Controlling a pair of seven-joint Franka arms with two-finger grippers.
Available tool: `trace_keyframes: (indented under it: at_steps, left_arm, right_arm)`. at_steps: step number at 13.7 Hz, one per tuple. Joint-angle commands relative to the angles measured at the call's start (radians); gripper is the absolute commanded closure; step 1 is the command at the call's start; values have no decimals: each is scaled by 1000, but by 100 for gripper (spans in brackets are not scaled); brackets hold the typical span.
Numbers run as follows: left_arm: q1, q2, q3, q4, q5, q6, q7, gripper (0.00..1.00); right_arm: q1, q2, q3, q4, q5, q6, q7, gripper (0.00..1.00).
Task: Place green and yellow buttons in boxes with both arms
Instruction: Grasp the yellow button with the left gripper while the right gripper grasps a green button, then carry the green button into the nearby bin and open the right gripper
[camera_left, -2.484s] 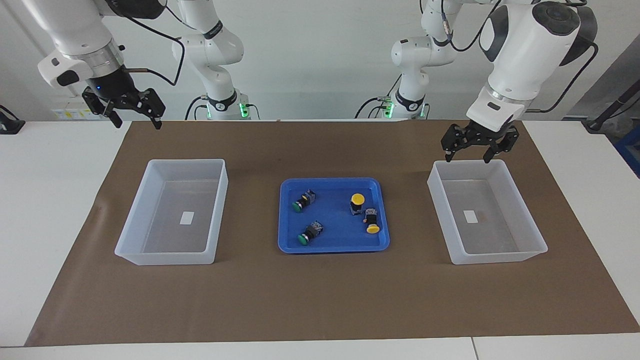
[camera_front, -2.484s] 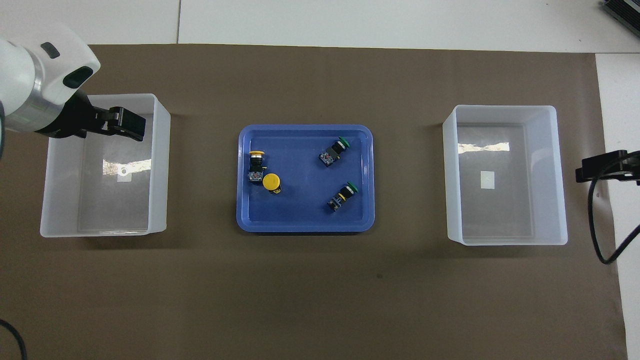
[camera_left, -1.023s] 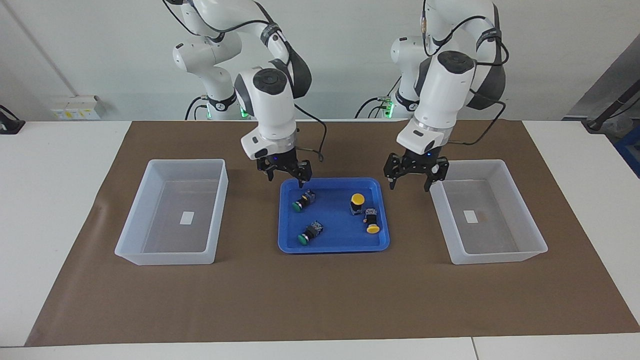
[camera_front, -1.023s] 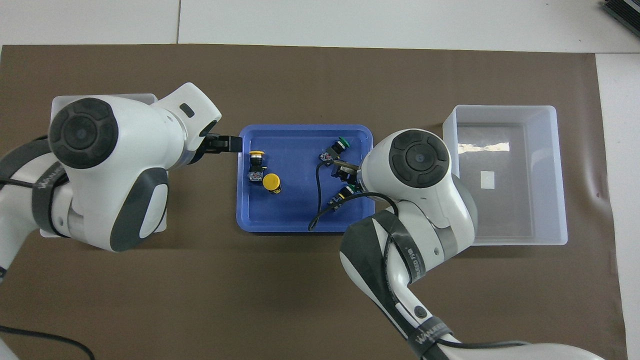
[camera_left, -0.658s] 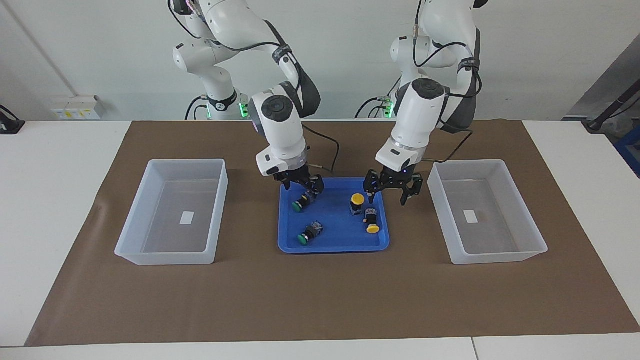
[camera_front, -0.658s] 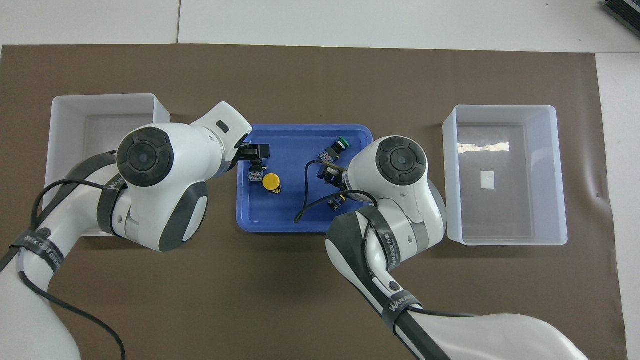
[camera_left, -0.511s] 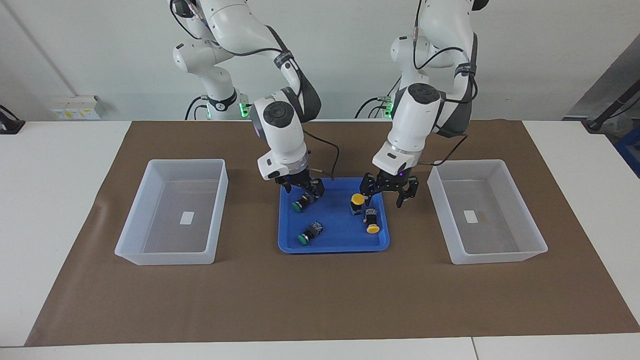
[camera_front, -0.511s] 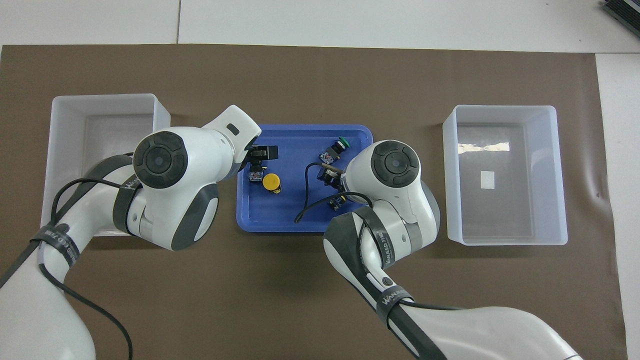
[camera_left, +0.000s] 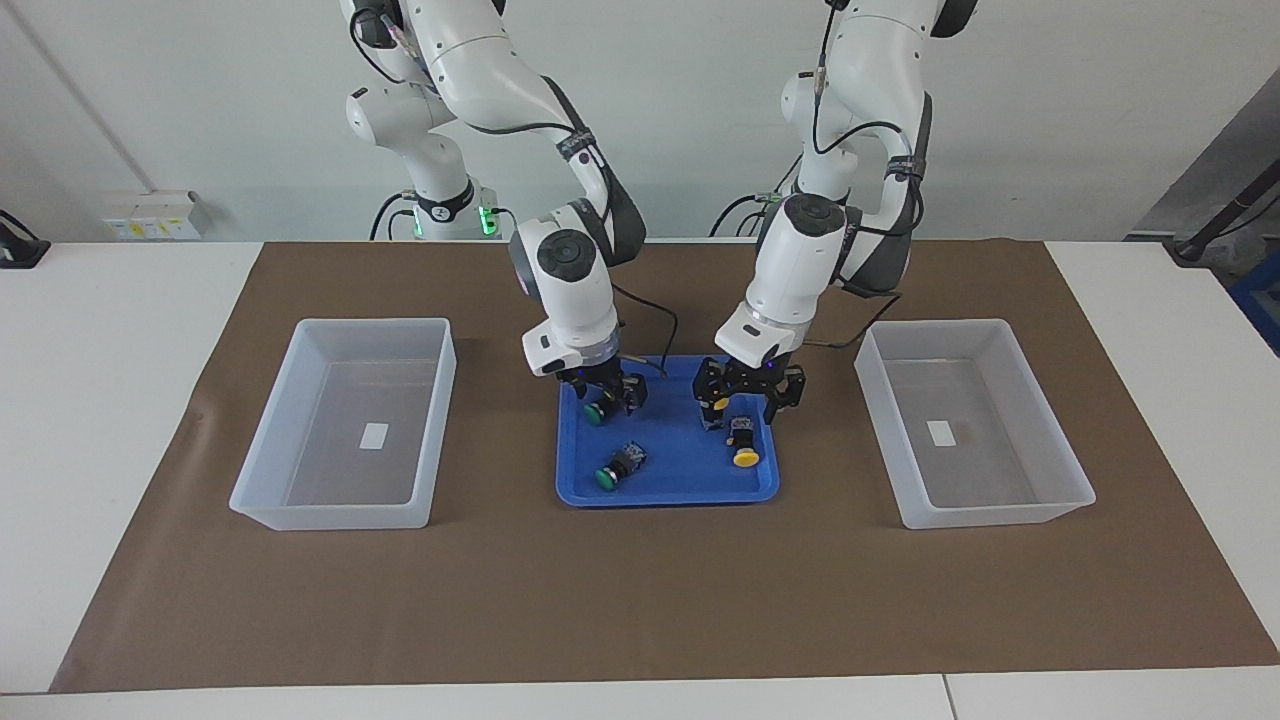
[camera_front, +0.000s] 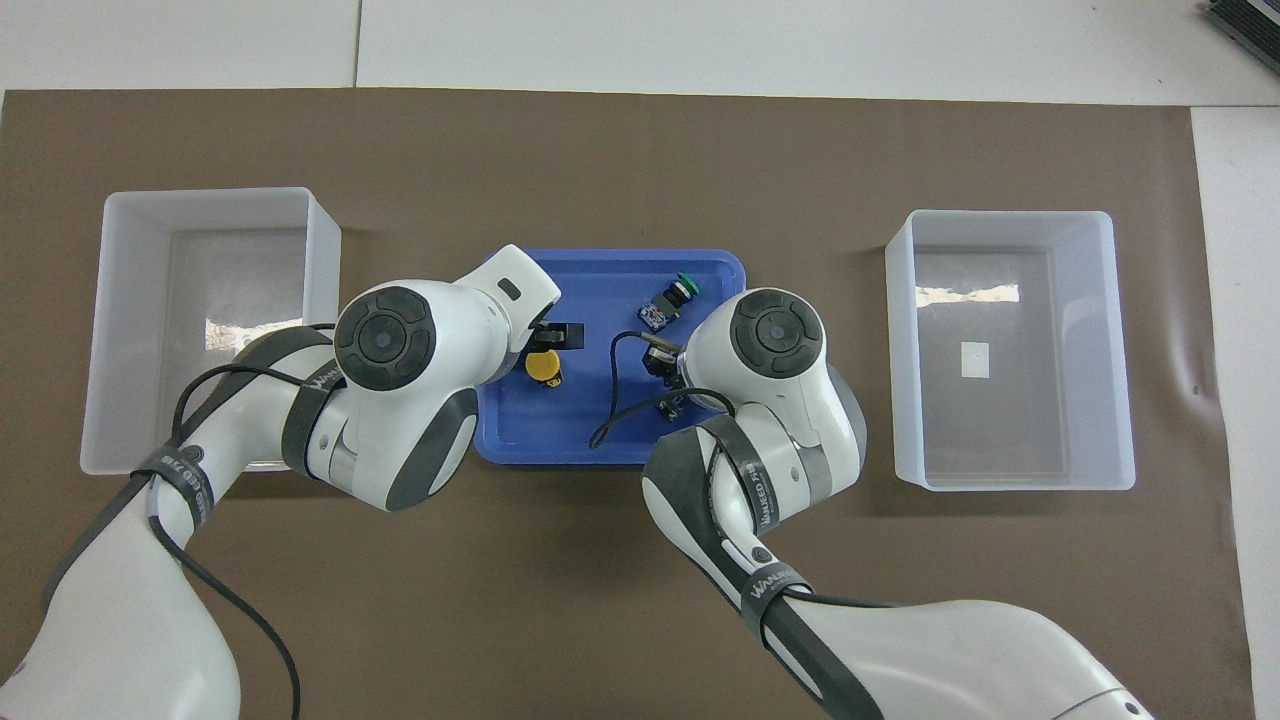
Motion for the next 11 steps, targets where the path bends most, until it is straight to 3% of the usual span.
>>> trace_keyframes:
  at_steps: [1,6,9,11]
  left_arm:
    - [-37,-22,17,-34,-14,-12,-11,1]
    - [-61,-27,15,-34,-12,-54,-71,22]
    - [-61,-27,15,-34,-12,-52,-82,41]
    - [-60,-25,15,-31,-14,-52,-82,53]
  right_arm:
    - [3,-7,-5,-6,41,11,21,100]
    - [-62,-138,-10,53,40,-173,1,100]
    - [-150,-241,-19,54,3,-296,-221,100]
    - [-267,-283,-16,52,-81,-342,-446,100]
